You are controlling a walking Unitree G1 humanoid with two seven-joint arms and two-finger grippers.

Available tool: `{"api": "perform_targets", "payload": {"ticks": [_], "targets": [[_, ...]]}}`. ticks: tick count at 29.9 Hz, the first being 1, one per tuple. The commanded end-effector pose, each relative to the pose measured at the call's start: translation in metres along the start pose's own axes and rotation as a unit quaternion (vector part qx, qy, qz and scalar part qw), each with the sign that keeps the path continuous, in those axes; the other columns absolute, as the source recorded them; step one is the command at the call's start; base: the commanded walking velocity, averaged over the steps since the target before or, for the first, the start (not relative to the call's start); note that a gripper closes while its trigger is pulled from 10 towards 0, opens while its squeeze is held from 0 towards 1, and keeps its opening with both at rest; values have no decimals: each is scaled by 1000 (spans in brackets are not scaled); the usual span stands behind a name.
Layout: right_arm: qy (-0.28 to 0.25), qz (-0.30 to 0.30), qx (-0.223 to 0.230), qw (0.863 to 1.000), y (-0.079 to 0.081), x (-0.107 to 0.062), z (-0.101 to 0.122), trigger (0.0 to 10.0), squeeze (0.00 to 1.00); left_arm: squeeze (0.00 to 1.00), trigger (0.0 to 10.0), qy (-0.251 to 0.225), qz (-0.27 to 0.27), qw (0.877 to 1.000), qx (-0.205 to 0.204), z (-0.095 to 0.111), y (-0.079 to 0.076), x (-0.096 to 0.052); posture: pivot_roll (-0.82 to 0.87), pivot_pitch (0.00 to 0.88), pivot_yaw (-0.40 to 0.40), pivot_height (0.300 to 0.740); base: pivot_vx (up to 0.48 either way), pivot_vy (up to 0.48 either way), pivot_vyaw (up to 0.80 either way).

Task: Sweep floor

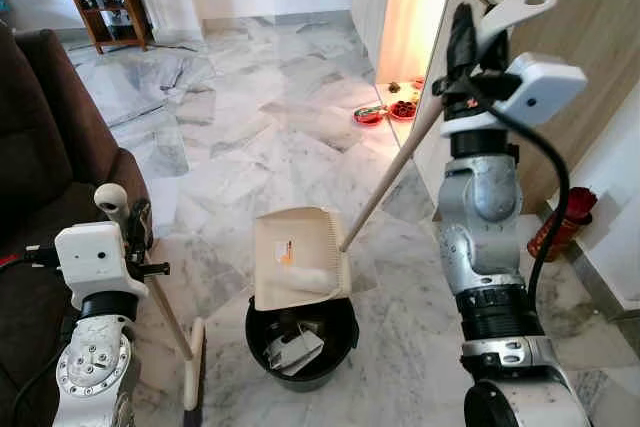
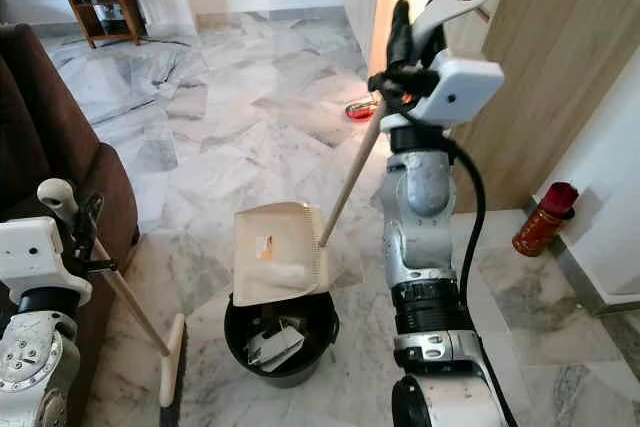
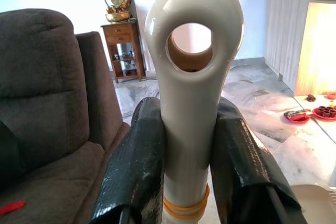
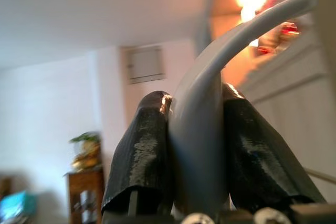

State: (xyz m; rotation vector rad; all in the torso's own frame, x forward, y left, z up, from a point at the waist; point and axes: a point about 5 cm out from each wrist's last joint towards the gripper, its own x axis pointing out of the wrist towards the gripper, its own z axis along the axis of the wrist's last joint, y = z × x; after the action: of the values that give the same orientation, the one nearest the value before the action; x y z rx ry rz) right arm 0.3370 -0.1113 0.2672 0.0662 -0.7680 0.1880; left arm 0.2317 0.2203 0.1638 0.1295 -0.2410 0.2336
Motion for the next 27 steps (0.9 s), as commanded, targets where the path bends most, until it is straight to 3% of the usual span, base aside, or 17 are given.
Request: {"api": "perform_targets", "payload": {"ticks": [1,5,10,13,14,18,27], "targets": [[-59,32,-10,998,12,4,21,10000,0,0,10000,-24,0,1000,2,8,1,1,79,71,19,740,0,0,0],[-75,65,-36,994,23,4,27,10000,0,0,10000,-22,-2,1000,2,7,0,0,80,81,21,740,0,0,0],[-89,94,-27,991,41,-1,32,10000,0,0,10000,-23,-1,1000,1,8,0,1,78,86,20,740,0,0,0],[-91,91,19,991,57,-6,37,10000,0,0,10000,-24,-4,1000,0,8,0,0,76,83,21,740,0,0,0],[-96,106,38,989,70,-9,41,10000,0,0,10000,-24,-4,1000,1,8,0,0,80,79,22,740,0,0,0],[-108,135,62,983,91,-18,50,10000,0,0,10000,-28,-9,1000,10,10,0,1,91,72,23,740,0,0,0],[-128,187,57,972,106,-28,61,10000,0,0,10000,-29,-9,1000,9,9,1,1,82,63,24,740,0,0,0]]}}
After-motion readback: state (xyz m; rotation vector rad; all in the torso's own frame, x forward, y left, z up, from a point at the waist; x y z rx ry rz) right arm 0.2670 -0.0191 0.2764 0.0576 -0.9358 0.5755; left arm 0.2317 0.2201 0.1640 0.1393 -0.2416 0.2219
